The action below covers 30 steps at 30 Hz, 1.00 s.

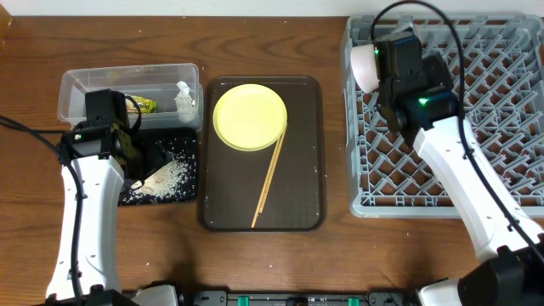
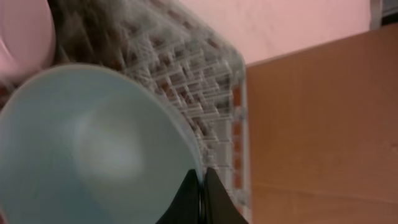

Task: Sort waste into correct bins and load items into the dishwasher rack
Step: 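Carry the light-blue bowl into the rack and release it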

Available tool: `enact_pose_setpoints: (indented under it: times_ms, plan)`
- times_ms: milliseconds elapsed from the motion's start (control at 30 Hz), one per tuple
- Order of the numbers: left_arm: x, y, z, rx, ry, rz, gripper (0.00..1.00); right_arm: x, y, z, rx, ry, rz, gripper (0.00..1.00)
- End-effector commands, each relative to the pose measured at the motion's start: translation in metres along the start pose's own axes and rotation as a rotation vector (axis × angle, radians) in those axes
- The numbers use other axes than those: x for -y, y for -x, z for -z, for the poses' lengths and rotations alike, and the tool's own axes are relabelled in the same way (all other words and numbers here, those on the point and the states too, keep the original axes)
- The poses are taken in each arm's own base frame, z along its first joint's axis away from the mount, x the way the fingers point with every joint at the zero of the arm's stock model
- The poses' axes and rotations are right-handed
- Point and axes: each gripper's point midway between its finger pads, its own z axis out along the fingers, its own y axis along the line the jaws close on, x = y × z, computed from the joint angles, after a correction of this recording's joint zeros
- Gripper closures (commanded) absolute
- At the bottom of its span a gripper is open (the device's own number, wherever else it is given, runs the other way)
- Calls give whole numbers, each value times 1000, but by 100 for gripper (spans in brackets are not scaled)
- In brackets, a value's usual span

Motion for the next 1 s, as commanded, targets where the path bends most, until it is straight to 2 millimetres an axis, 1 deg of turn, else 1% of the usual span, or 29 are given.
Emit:
enact_pose_setpoints:
  times_ms: [0, 200, 367, 467, 567, 700, 833, 967]
  plan:
    - [-4, 1, -1, 8, 19, 12, 17, 1, -13, -8, -84, -67, 155, 99]
    - [-4, 1, -1, 7, 19, 12, 17, -22, -19, -20, -129, -49, 231, 99]
    - [-4, 1, -1, 7, 19, 12, 17, -41, -19, -31, -149, -48, 255, 99]
    - [-4, 1, -1, 7, 19, 12, 16, -52, -18, -33, -153, -43, 272, 99]
    - [-4, 1, -1, 7, 19, 12, 17, -63, -15, -31, -143, -34, 296, 99]
    - [-4, 1, -1, 7, 19, 12, 16, -77, -9, -23, -118, -23, 322, 99]
    - [-4, 1, -1, 5, 16, 12, 16, -85, -4, -15, -95, -16, 334, 99]
    - [-3, 0, -1, 1, 9, 12, 17, -90, -2, -10, -84, -12, 294, 99]
